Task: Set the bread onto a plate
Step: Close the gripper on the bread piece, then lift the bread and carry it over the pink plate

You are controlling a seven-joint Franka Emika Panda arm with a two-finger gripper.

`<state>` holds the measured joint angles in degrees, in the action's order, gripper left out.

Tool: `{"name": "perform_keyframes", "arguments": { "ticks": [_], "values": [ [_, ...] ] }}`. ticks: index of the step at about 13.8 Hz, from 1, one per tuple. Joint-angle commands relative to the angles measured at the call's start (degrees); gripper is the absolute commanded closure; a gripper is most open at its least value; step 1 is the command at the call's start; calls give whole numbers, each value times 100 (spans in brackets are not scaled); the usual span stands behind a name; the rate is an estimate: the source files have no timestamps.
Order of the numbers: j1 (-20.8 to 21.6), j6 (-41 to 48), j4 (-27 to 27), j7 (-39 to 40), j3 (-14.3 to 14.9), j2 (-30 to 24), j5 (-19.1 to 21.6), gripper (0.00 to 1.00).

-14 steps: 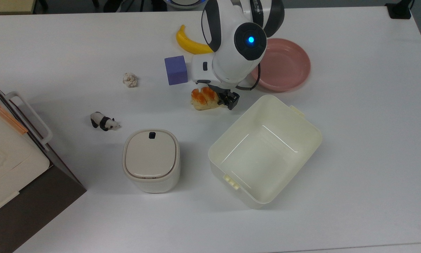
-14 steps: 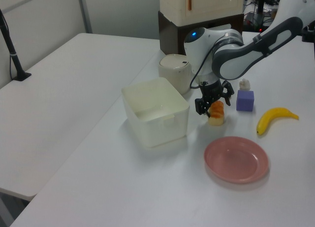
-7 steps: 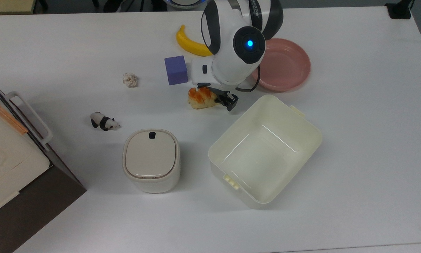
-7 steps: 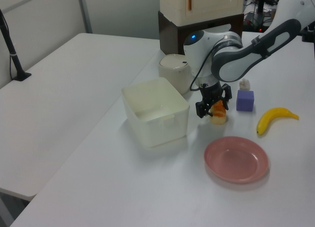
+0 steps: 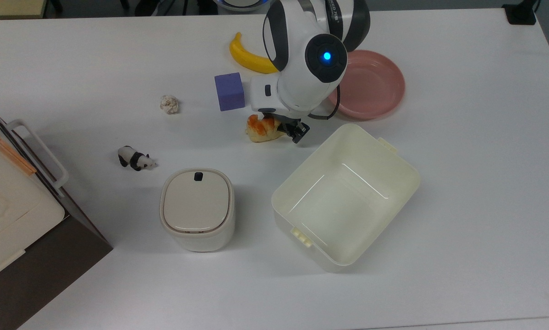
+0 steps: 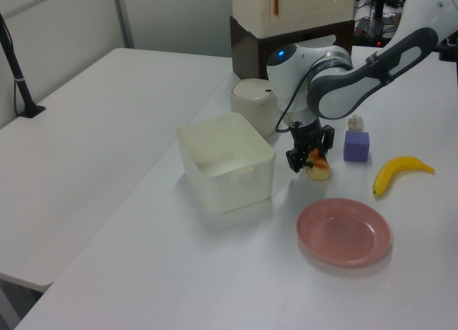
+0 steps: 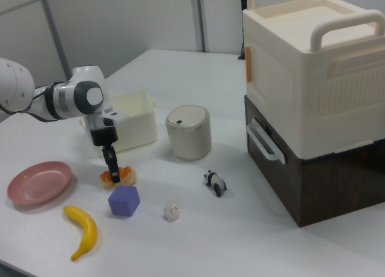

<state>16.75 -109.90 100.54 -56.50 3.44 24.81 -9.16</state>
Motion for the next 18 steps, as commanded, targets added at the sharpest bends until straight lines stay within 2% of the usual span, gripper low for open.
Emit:
{"name": "perform_keyframes", "arguments": {
  "ticks": [1, 7, 8, 10, 14, 18],
  "values": [
    [-67, -155, 27, 209, -62, -11, 20, 73],
    [-67, -146, -8, 437, -62, -274, 20, 73],
    [-58, -120, -8, 516, -62, -336, 20, 77],
    [-49, -102, -17, 552, -88, -441, 20, 76],
    [21, -67, -17, 561, -229, -669, 11, 76],
    [39, 153, -25, 631, -554, -986, 2, 75]
  ]
}}
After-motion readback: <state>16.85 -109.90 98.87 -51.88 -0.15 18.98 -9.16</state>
